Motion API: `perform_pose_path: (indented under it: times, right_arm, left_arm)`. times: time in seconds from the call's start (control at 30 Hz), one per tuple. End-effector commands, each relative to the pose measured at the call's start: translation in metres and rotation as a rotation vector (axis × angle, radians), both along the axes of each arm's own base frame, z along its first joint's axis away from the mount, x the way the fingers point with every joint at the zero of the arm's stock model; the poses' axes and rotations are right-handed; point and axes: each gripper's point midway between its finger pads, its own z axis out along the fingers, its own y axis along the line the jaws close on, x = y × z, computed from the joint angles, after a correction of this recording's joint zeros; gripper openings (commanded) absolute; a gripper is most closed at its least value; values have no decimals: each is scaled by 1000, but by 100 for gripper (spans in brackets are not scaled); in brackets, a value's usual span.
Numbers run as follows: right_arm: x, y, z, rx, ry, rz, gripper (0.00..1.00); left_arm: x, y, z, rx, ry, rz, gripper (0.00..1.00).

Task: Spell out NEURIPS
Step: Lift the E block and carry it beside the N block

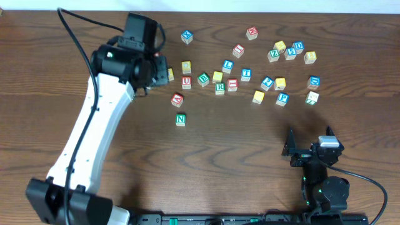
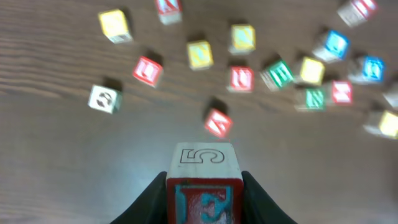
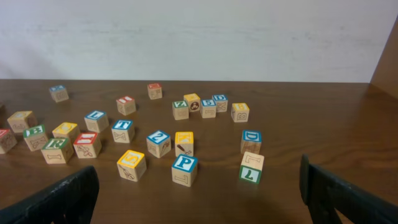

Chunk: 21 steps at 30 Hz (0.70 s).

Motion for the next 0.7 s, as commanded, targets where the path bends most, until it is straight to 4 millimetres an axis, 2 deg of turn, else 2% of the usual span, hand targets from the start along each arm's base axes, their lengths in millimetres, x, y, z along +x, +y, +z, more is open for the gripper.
perform_pose_path:
  times: [0.0,0.2,0.3,0.5,0.67]
  right_arm:
    - [0,-1,-1,-8,2,-4,99]
    - [0,-1,-1,-8,2,-4,99]
    - [0,-1,-1,-8,2,-4,99]
    - [0,-1,-1,-8,2,-4,99]
    - [0,-1,-1,-8,2,-4,99]
  left_arm:
    - [-14,-21,10,-12,3,-74,19]
    - [-41,-56,-12,15,68,-185,8]
    - [-48,-71,-27,17,81,-218,8]
    - [-63,-95,-71,-8,113,-197,8]
    - [-71,-107,-104,-18,109,-214,8]
